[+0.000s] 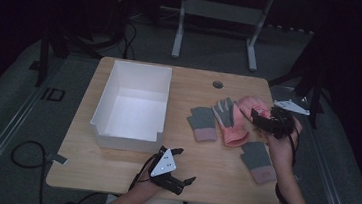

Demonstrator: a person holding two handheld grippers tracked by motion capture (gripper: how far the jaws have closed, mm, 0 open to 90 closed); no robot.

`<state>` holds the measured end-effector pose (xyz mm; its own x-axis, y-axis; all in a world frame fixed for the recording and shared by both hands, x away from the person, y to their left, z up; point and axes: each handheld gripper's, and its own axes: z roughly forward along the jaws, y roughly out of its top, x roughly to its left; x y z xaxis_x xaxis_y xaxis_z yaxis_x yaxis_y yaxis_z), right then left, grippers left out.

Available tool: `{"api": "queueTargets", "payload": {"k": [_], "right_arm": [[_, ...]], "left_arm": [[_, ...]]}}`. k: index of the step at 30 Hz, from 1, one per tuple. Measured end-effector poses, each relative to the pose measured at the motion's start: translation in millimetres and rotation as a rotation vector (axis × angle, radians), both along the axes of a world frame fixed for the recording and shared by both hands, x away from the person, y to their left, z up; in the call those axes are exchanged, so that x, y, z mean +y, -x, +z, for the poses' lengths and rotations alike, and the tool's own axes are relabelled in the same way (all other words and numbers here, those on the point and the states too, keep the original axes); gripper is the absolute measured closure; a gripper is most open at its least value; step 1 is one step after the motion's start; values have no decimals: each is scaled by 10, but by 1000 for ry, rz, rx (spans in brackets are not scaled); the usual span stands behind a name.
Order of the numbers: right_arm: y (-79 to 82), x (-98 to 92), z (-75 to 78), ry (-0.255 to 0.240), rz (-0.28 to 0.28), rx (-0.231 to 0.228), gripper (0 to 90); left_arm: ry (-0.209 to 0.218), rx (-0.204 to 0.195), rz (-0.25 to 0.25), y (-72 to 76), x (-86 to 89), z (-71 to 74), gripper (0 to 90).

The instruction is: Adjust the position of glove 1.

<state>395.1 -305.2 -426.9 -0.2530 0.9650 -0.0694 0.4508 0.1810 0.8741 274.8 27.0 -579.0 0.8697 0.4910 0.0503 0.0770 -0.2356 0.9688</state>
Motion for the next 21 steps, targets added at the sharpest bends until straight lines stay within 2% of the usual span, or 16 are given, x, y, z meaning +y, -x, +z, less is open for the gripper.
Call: {"api": "queueTargets", "payload": {"k": [5,8,11,15,21], "right_arm": [[-65,180,0,23,54,-1,291],[-87,250,4,19,77,1,305],[-125,398,-2,18,121,-4,321],[-172,545,-55,26,172,16,339],[-243,700,-165,36,213,39,366]], "left_arm": [[1,-1,-1,2,-2,-1,7],[-1,0,-1,1,-2,0,7],[1,-1,-2,2,0,-1,7],[3,-3,-4,4,1,-1,7],[1,-2,-3,3,-1,0,7]]}}
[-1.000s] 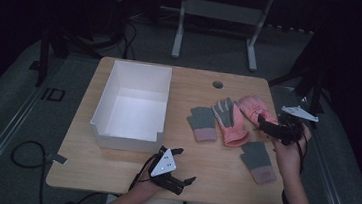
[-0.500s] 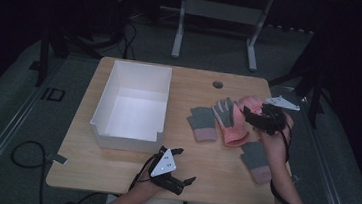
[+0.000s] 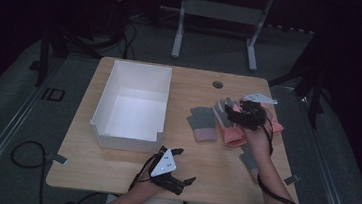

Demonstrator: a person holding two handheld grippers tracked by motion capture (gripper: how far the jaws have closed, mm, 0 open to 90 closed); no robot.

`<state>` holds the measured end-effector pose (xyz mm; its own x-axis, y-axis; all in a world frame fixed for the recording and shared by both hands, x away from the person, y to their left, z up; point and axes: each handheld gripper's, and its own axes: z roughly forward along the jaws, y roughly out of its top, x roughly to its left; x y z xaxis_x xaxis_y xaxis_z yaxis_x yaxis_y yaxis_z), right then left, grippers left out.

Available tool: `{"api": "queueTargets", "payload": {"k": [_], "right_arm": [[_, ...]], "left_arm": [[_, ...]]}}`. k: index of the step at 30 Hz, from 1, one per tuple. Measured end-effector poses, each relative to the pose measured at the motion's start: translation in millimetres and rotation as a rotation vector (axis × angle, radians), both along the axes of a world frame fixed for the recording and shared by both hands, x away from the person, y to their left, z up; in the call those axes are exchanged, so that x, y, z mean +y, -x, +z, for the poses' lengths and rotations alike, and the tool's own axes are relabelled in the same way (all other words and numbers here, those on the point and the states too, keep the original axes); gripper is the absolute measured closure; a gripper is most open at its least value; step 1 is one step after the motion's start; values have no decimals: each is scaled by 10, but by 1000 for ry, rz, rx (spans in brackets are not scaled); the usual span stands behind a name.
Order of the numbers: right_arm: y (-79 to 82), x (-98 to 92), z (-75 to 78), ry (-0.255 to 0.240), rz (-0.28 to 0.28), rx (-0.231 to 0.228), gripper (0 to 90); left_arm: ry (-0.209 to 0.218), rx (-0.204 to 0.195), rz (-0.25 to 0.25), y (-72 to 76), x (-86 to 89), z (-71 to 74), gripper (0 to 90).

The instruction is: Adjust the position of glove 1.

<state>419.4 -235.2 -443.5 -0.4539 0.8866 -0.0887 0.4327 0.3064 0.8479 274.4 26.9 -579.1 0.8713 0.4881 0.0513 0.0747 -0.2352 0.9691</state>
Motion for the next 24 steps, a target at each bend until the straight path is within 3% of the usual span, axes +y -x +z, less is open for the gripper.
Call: {"api": "queueTargets", "payload": {"k": [2,14,24], "right_arm": [[-67,80,-110,-1,19,34,399],[-291,337,-525,26,39,125,494],[-477,525,-852,62,81,223,526]], "left_arm": [[1,2,-2,0,-2,0,7],[-2,1,-5,-2,1,0,7],[-1,0,-6,1,4,0,7]]}}
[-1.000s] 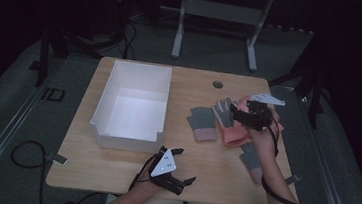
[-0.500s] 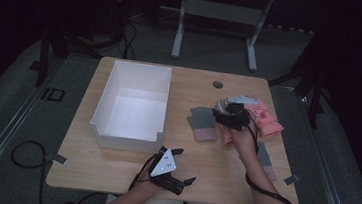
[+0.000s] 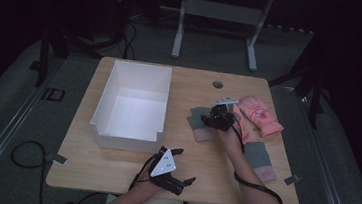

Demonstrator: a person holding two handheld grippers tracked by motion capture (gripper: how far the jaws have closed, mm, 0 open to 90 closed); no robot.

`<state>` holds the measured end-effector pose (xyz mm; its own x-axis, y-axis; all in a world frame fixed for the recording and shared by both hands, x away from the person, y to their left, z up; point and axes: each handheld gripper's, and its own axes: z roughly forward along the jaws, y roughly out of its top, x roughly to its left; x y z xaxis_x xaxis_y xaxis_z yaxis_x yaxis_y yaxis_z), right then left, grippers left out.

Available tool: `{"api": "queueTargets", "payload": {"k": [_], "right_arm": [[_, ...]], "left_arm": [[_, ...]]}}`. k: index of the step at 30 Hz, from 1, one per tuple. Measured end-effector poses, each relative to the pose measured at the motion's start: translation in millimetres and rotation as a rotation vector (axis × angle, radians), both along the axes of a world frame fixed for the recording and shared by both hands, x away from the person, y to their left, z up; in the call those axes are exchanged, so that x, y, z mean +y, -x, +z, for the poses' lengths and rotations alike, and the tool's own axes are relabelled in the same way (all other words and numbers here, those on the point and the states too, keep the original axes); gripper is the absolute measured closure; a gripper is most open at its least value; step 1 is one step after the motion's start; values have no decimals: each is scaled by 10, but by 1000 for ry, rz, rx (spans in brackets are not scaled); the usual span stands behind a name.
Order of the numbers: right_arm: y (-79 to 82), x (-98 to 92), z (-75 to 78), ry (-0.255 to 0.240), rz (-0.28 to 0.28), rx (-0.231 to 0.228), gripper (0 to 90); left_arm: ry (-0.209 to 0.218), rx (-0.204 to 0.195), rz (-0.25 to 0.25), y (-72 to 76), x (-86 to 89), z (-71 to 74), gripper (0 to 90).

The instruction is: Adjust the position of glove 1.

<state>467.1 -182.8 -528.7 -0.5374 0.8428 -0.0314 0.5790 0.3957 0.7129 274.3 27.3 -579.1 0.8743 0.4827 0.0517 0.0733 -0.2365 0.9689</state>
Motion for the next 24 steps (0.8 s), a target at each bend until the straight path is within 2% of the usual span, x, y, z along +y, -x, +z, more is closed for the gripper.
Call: {"api": "queueTargets", "payload": {"k": [3,7,8,11,15,19,24], "right_arm": [[-39,16,-66,28,-24,9,540],[-63,27,-111,27,-24,25,540],[-95,63,-193,65,-25,44,553],[-95,85,-216,81,-24,46,558],[-103,136,-209,110,-13,57,623],[-114,176,-200,127,-9,61,749],[-116,199,-207,113,-30,57,782]], "left_arm": [[0,-2,-2,1,1,0,7],[0,3,-4,-2,-2,0,7],[0,3,-5,-1,-2,0,7],[1,2,-4,1,0,0,7],[0,2,-4,1,-1,0,7],[-3,1,-4,0,-6,1,7],[-2,2,-3,1,-5,0,7]]}}
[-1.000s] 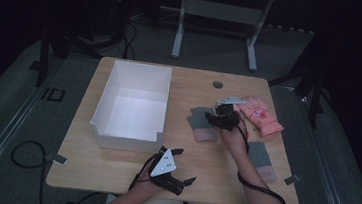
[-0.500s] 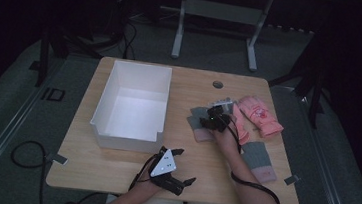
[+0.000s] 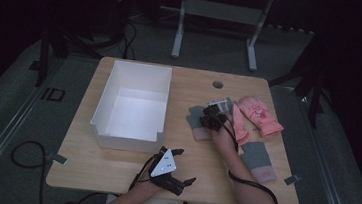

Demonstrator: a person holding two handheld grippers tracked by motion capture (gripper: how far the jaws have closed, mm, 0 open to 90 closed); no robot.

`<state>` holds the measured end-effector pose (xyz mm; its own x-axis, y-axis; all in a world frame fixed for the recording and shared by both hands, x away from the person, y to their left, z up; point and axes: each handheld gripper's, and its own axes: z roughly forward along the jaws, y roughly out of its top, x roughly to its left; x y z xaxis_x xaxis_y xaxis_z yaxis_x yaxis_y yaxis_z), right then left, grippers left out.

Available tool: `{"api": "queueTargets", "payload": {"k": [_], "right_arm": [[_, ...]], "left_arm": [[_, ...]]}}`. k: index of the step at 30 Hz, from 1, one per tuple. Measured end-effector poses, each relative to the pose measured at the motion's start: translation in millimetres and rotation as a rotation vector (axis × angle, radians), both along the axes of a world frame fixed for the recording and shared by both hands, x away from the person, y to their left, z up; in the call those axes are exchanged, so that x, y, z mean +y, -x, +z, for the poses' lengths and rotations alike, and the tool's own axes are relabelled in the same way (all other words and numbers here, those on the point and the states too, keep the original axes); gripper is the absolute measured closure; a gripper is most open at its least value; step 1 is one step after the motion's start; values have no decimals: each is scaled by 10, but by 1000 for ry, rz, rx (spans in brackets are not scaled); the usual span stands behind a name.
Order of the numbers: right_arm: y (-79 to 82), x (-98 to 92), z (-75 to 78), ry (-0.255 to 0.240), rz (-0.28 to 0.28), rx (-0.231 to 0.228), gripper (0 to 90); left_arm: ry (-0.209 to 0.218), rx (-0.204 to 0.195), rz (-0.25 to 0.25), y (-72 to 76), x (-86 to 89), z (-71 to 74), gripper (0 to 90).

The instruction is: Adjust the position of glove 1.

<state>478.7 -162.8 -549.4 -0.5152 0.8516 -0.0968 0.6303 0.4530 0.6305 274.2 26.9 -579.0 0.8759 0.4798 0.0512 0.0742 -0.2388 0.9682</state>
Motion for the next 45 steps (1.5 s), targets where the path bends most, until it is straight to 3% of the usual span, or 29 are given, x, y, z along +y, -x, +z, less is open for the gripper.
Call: {"api": "queueTargets", "payload": {"k": [3,7,9,14,21,26,29,30,32,37,39,45], "right_arm": [[38,-23,55,-58,-20,23,830],[136,-18,192,-83,-15,6,837],[268,-15,360,-117,-17,-28,837],[630,-26,669,-148,-16,-103,837],[1094,-147,820,-200,-39,-138,837],[1367,-267,721,-214,-93,-118,837],[1446,-326,606,-223,-119,-90,837],[1446,-326,606,-223,-119,-90,837],[1483,-351,430,-217,-134,-45,836],[1505,-376,280,-211,-156,-21,836],[1477,-365,148,-202,-153,15,835],[1442,-370,-11,-185,-177,25,820]], "left_arm": [[3,-2,-1,2,5,-1,7],[2,0,-1,0,3,0,7],[3,-2,0,2,5,-1,7],[-2,-8,1,7,4,1,7],[-4,-10,3,10,-4,0,7],[-3,-9,3,11,-5,-1,7],[-4,-7,5,11,-9,0,7],[-4,-7,5,11,-9,0,7],[-4,-9,5,13,-9,-1,7],[-9,-10,4,13,-9,0,7],[-13,-10,3,11,-12,1,7],[-13,-10,2,12,-14,1,7]]}}
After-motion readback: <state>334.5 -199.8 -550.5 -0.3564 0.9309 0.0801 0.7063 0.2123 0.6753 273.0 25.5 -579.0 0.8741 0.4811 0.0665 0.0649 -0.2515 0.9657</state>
